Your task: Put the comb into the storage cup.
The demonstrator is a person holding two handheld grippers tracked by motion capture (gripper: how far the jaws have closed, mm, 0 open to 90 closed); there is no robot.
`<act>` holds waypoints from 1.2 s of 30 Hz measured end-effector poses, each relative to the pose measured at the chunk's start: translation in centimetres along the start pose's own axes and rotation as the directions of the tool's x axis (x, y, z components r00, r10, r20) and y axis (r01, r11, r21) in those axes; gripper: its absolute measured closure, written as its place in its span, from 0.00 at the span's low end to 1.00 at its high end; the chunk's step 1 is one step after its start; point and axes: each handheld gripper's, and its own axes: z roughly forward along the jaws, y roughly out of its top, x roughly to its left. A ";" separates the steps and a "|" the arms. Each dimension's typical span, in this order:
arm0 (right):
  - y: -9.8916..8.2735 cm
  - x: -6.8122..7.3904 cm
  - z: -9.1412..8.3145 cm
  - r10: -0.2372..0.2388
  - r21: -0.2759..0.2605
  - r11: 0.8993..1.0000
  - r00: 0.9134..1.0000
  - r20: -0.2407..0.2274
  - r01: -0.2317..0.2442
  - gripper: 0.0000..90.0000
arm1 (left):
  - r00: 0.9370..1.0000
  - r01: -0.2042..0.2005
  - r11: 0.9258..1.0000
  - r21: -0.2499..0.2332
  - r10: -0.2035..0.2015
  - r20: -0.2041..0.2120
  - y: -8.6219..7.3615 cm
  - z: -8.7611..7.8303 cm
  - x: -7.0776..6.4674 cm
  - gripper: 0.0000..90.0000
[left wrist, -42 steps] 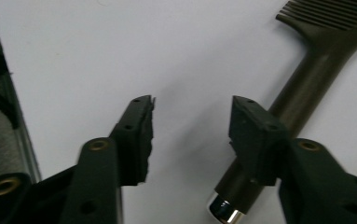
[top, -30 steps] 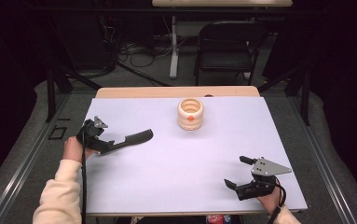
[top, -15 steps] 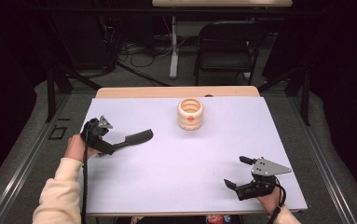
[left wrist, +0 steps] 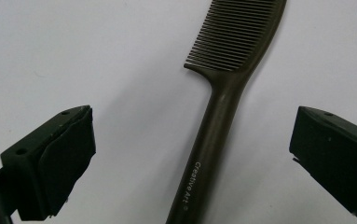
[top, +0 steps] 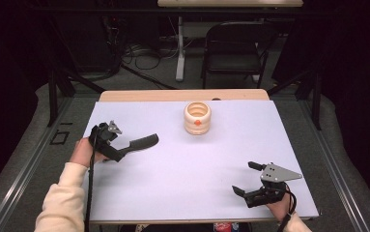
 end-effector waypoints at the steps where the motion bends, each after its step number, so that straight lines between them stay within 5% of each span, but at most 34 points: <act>1: 0.0 0.0 0.0 0.000 0.000 1.000 1.000 0.000 0.000 0.00 | 1.000 -0.006 1.000 0.006 0.006 0.002 0.1 0.1 -0.1 0.01; 12: 0.0 0.0 0.2 -0.005 0.006 1.000 1.000 -0.003 0.005 0.00 | 0.996 -0.089 0.993 0.080 0.088 0.021 1.0 0.9 -0.6 0.34; 18: 0.0 0.1 0.2 -0.002 0.006 1.000 1.000 -0.003 0.002 0.00 | 0.988 -0.153 0.979 0.138 0.146 0.055 1.5 1.3 -0.8 0.48; 22: -0.1 0.1 0.2 0.002 0.009 1.000 1.000 -0.003 -0.002 0.00 | 0.986 -0.154 0.978 0.143 0.142 0.086 1.9 1.4 -0.7 0.59; 25: -0.1 0.1 0.2 0.002 0.010 1.000 1.000 -0.003 -0.002 0.00 | 0.981 -0.177 0.967 0.181 0.160 0.108 2.2 1.6 -0.7 0.63; 36: -0.1 0.1 0.2 -0.001 0.010 1.000 1.000 -0.004 0.002 0.00 | 0.974 -0.204 0.953 0.226 0.174 0.145 2.7 2.8 -0.4 0.73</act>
